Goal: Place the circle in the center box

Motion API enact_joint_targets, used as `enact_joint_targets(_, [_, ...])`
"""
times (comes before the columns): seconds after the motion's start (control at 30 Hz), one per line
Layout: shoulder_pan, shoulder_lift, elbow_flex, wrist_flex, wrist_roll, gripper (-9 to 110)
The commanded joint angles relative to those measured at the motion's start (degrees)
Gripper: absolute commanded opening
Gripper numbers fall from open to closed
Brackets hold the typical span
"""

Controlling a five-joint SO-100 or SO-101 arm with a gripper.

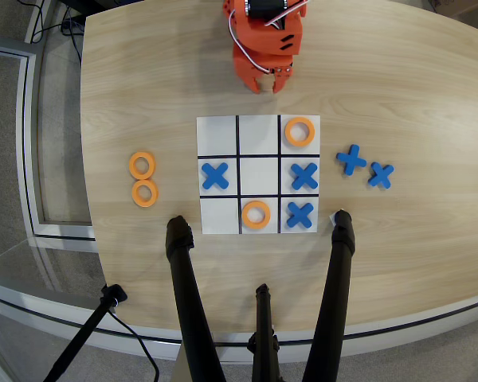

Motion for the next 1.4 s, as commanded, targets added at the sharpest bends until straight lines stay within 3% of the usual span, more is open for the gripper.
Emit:
enact_joint_targets(0.0, [1.41, -7.21, -8.7, -0.7, 0.88, 11])
enact_joint_targets(0.93, [27.16, -80.33, -79.19, -5.36, 0.97, 15])
enact_joint_targets(1.17, [32.26, -89.12, -80.86, -13.8, -2.9, 20])
enact_joint_targets(1.37, [34.54, -94.57, -83.85, -13.97, -5.19, 20])
